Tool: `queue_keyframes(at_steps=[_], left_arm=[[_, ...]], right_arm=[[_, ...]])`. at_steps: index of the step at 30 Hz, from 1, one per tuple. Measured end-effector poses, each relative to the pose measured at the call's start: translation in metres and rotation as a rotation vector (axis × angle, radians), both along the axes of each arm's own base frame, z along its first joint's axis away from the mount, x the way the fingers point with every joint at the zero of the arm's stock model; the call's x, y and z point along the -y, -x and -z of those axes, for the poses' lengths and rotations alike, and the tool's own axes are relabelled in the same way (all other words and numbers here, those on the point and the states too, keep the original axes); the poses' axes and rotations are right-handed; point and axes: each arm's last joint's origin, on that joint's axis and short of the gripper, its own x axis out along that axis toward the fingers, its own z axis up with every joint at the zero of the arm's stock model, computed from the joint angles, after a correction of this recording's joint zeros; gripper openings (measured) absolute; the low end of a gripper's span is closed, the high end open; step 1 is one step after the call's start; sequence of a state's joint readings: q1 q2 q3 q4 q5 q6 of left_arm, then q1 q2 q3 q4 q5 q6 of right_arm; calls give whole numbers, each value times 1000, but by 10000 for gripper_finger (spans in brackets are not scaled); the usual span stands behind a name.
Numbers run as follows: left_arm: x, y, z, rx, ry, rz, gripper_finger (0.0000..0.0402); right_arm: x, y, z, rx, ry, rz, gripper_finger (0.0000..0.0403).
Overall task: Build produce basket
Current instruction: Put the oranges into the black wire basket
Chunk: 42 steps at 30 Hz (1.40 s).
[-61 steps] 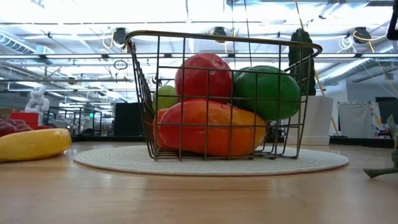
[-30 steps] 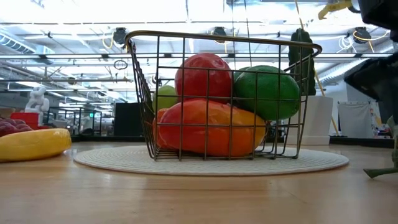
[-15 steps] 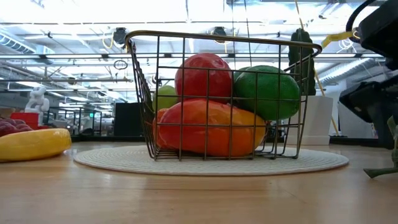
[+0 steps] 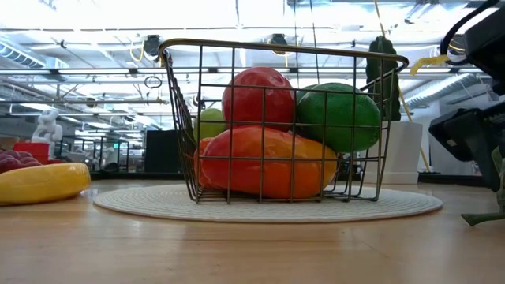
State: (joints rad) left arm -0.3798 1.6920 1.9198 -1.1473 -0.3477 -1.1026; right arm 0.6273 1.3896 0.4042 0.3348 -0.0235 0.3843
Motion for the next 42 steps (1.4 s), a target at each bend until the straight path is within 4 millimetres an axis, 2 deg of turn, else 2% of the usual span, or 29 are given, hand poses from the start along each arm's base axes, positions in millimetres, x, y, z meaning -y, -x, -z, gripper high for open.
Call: queue_keyframes(at_steps=[12, 16, 25, 32, 42], left_arm=[[-1, 0, 0, 13, 10, -50, 196], [-1, 0, 0, 19, -2, -60, 196], [-4, -2, -1, 27, 2, -77, 196], [-4, -3, -2, 39, 3, -71, 196], [-7, -5, -3, 54, -11, -58, 196]], right_arm=[[8, 7, 9, 29, 9, -6, 338], [5, 2, 6, 92, -13, -21, 338], [-5, -13, 21, 88, -16, 9, 335], [-7, -16, 26, 70, -17, 31, 285], [-7, -15, 17, 77, -69, 44, 202]])
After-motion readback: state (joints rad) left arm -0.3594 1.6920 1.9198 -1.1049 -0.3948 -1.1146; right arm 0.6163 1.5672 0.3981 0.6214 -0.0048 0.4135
